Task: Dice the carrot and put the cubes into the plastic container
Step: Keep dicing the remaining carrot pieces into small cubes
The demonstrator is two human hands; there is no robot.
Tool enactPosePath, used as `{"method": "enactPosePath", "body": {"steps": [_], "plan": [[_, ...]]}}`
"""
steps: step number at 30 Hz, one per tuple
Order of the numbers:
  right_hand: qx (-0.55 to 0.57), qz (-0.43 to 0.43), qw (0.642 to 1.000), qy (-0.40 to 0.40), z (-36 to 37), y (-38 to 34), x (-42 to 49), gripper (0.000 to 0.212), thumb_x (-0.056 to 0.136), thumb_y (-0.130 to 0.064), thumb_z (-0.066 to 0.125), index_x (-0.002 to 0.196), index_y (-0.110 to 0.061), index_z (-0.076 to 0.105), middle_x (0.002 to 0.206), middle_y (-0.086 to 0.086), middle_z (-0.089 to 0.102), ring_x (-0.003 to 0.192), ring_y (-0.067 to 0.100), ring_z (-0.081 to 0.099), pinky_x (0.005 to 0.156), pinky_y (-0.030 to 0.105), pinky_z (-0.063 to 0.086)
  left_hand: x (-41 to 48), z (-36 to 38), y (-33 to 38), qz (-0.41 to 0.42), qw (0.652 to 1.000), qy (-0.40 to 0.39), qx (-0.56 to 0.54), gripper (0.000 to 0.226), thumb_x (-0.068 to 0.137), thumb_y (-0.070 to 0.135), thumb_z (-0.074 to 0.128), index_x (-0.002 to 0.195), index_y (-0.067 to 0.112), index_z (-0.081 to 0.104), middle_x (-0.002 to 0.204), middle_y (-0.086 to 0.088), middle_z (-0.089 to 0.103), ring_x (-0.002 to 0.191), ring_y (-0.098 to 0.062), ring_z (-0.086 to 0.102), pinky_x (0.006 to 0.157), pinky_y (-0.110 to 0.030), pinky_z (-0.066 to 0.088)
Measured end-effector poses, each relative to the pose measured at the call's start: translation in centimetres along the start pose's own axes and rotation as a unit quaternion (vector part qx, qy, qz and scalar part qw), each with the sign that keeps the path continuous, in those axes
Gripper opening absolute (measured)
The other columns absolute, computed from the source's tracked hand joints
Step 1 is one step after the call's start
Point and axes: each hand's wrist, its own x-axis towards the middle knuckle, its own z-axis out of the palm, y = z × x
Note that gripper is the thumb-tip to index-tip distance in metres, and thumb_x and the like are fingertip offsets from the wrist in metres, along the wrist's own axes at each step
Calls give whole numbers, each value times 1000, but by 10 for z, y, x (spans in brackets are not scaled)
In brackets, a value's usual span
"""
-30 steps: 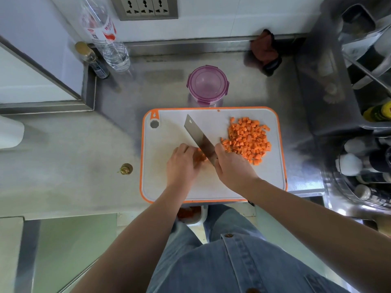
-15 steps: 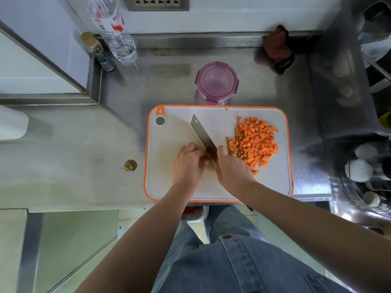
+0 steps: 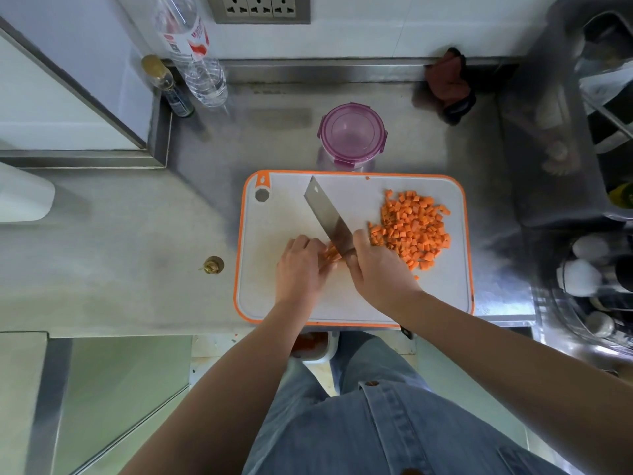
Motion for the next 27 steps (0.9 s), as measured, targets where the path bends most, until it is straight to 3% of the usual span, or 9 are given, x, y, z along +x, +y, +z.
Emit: {"method": "enactPosePath", "body": {"steps": [4, 10, 14, 18, 23, 27], "plan": [[-11, 19, 999, -27, 2, -6, 2, 14, 100, -15, 39, 113, -13, 34, 70, 3, 51, 65, 25, 59, 56, 37, 50, 0, 2, 0, -12, 1000, 3, -5, 13, 83, 27, 73, 94, 19, 70, 97, 3, 62, 96, -19, 54, 78, -31, 46], [-34, 33, 998, -41, 16, -8, 8, 21, 98, -16, 39, 117, -16, 30, 78, 8, 58, 77, 31, 59, 67, 43, 55, 2, 5, 0, -13, 1000, 12, -22, 4, 83, 20, 71, 86, 18, 71, 91, 1, 62, 91, -20, 54, 71, -34, 47], [-63, 31, 997, -36, 20, -6, 8, 23, 98, -13, 38, 120, -13, 31, 78, 8, 58, 71, 29, 61, 62, 37, 51, 3, 6, -1, -17, 999, 13, -36, 2, 82, 19, 72, 83, 18, 72, 88, 1, 62, 89, -21, 54, 71, -37, 49], [-42, 18, 999, -22, 15, -5, 13, 13, 100, -16, 37, 111, -12, 32, 71, 6, 50, 69, 33, 58, 57, 37, 42, 2, 4, -1, -16, 999, 14, -46, 5, 81, 19, 72, 85, 18, 73, 90, -1, 62, 91, -23, 55, 74, -38, 48], [3, -10, 1000, 27, 8, -4, 7, 15, 101, -19, 38, 114, -10, 37, 64, 1, 49, 58, 28, 56, 53, 38, 48, -1, 4, -4, -13, 999, 34, -38, 13, 77, 16, 76, 88, 12, 71, 89, -6, 64, 88, -26, 57, 74, -36, 48], [-20, -18, 1000, 9, 5, -5, 4, 15, 101, -20, 38, 114, -14, 33, 66, 5, 53, 59, 28, 57, 54, 39, 50, -2, 4, -4, -17, 999, 35, -33, 11, 80, 18, 75, 89, 12, 71, 91, -5, 64, 90, -25, 57, 77, -33, 46]]}}
